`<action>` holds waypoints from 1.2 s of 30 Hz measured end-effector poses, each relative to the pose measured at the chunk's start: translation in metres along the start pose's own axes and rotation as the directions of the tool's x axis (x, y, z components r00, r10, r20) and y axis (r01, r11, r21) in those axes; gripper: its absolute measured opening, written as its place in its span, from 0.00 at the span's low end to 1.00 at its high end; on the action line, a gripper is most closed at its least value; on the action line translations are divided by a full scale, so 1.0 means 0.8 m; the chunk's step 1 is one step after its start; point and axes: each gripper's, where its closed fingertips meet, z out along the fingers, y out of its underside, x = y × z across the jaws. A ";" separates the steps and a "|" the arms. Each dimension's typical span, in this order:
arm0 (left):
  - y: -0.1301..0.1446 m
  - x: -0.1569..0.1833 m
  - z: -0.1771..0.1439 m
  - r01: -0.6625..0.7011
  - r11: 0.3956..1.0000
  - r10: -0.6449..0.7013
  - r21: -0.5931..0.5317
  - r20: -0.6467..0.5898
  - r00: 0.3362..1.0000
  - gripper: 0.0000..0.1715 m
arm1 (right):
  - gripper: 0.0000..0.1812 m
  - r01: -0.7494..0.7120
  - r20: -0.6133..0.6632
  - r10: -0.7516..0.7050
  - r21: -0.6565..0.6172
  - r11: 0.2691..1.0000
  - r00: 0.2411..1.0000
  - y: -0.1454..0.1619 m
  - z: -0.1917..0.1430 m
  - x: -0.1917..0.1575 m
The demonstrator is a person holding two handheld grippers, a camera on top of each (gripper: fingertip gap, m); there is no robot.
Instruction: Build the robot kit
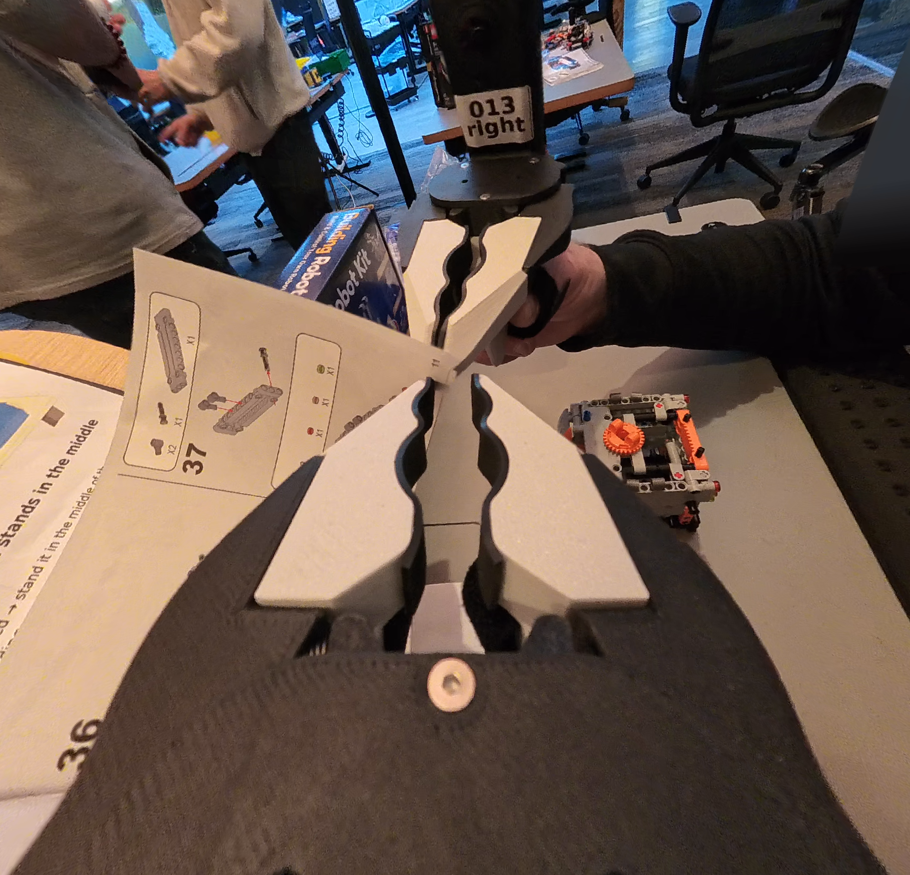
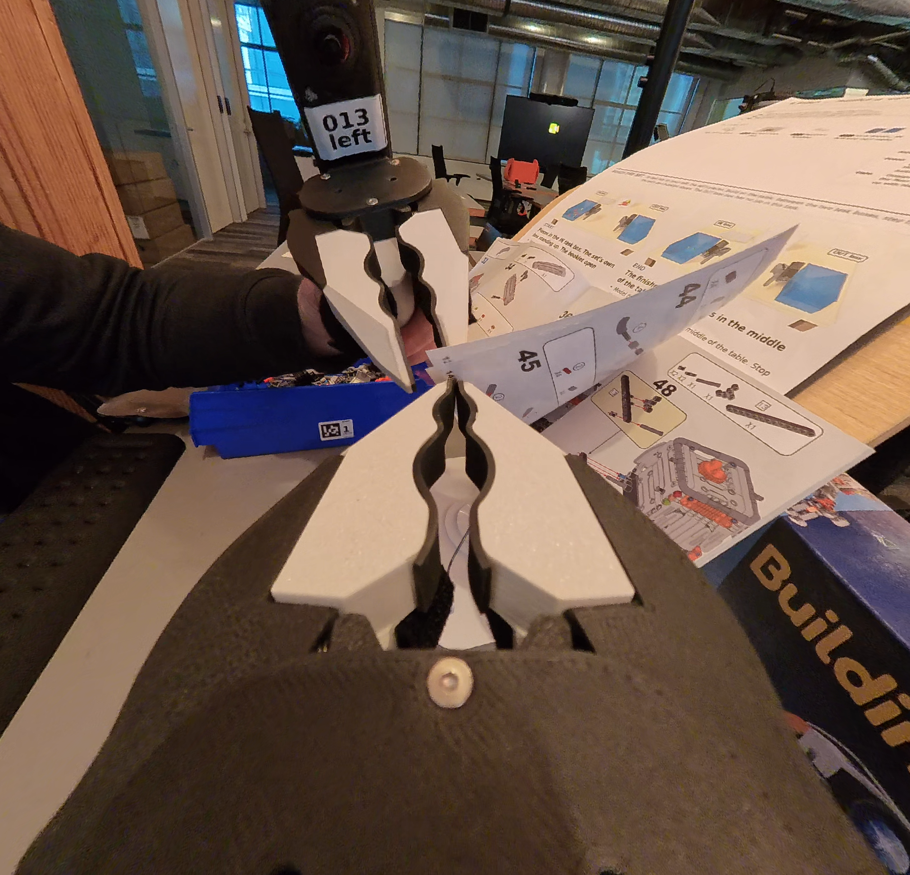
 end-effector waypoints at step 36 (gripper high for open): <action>-0.004 -0.018 0.003 0.099 0.994 -0.091 -0.046 0.153 0.984 0.00 | 0.00 0.209 -0.154 -0.232 -0.153 0.966 0.960 0.021 0.025 0.003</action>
